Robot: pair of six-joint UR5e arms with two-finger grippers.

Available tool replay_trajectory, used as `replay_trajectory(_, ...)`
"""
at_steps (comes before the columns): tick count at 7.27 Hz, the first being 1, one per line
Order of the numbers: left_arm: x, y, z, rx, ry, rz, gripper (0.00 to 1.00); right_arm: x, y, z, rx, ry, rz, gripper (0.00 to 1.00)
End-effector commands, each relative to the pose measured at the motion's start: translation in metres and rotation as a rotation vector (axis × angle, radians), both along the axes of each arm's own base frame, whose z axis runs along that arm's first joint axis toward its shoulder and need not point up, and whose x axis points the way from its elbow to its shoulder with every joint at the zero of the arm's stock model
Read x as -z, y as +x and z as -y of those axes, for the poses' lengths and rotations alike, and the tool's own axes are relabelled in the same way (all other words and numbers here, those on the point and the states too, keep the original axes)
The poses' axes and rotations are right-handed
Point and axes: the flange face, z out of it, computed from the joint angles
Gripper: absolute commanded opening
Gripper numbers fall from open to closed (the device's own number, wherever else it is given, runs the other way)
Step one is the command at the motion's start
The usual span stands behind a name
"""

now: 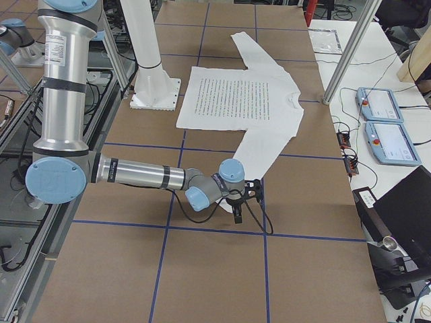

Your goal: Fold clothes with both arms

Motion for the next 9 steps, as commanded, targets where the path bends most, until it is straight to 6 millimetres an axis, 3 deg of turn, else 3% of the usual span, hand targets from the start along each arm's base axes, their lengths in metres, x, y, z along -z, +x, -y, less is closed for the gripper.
replay_trajectory(1,-0.001,0.0,0.0,0.0,-0.002,-0.001,1.0,0.003,-0.027,0.001,0.031,-0.012,0.003,1.0)
replay_trajectory(3,0.0,0.0,0.0,0.001,-0.001,-0.001,1.0,0.0,-0.036,-0.004,0.059,-0.031,0.009,0.98)
replay_trajectory(5,0.001,0.001,0.001,-0.002,0.001,-0.001,1.0,-0.01,-0.038,-0.009,0.08,-0.069,0.029,0.81)
replay_trajectory(7,0.001,0.0,0.001,0.0,0.003,-0.001,1.0,-0.016,-0.039,-0.012,0.09,-0.091,0.037,0.73)
replay_trajectory(9,0.003,0.0,0.003,0.0,0.006,-0.001,1.0,-0.013,-0.042,-0.009,0.092,-0.088,0.043,0.46)
